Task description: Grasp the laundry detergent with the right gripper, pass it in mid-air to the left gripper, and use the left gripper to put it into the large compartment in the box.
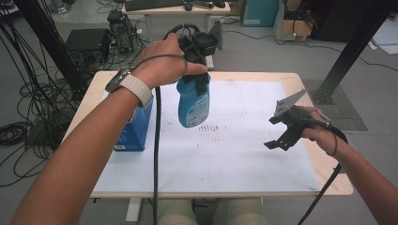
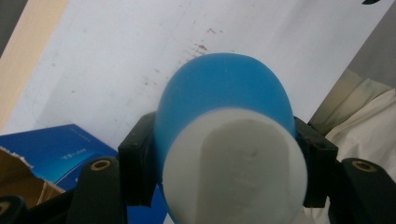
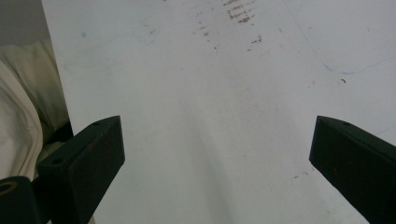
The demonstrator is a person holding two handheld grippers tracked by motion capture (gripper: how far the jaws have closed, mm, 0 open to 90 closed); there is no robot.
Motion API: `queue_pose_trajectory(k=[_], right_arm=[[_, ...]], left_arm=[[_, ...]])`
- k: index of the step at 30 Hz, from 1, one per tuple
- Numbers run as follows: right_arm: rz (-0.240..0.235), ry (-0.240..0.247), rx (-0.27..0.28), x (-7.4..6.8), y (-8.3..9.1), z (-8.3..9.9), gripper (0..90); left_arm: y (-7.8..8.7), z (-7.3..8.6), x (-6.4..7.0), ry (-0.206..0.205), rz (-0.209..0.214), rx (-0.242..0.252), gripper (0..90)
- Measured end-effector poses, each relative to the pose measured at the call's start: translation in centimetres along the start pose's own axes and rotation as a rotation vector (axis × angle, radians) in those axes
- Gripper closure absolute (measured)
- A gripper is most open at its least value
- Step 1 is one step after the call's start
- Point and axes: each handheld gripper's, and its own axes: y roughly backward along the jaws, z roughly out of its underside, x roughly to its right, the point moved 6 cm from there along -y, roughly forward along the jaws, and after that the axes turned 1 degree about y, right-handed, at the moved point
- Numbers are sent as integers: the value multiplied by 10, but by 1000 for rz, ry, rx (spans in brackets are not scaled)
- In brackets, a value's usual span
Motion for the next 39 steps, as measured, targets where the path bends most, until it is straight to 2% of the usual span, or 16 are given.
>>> queue_pose_trajectory(k=[1, 4, 8, 15, 17, 20, 23, 24, 26, 29, 32, 33, 34, 37, 39], right_arm=[[1, -15, -7, 0, 1, 1, 30], [-5, -19, -1, 1, 0, 3, 30], [-19, -6, -21, -1, -2, 5, 31], [-23, -6, -20, 0, -3, 6, 30], [-27, 40, 3, 3, -5, 5, 30], [-31, 39, 1, 3, -5, 6, 30], [-29, 28, -4, 3, -4, 7, 31], [-29, 38, 1, 5, -4, 6, 31], [-29, 24, -2, 5, -4, 7, 31], [-29, 36, 2, 7, -5, 7, 31], [-29, -13, -28, 5, -3, 9, 31], [-29, -5, -24, 6, -4, 9, 30], [-32, 35, 2, 9, -6, 8, 31], [-33, 21, -5, 9, -5, 9, 30], [-33, 20, -7, 10, -5, 9, 30]], left_arm=[[3, 0, -2, 15, -3, 3, 374], [12, 0, -7, 55, -21, 7, 374], [22, 1, -13, 94, -39, 7, 374], [38, 5, -23, 165, -66, 5, 374], [43, 6, -27, 190, -69, 15, 375], [52, 10, -33, 225, -87, 7, 374], [59, 13, -39, 266, -95, 19, 374], [60, 14, -40, 272, -94, 24, 375], [65, 17, -44, 295, -100, 18, 375], [71, 21, -51, 343, -113, 15, 375], [76, 26, -58, 403, -129, 22, 375], [78, 29, -62, 415, -132, 12, 375], [80, 31, -64, 431, -140, 9, 375], [82, 35, -72, 450, -145, 21, 375], [83, 39, -77, 478, -152, 22, 375]])
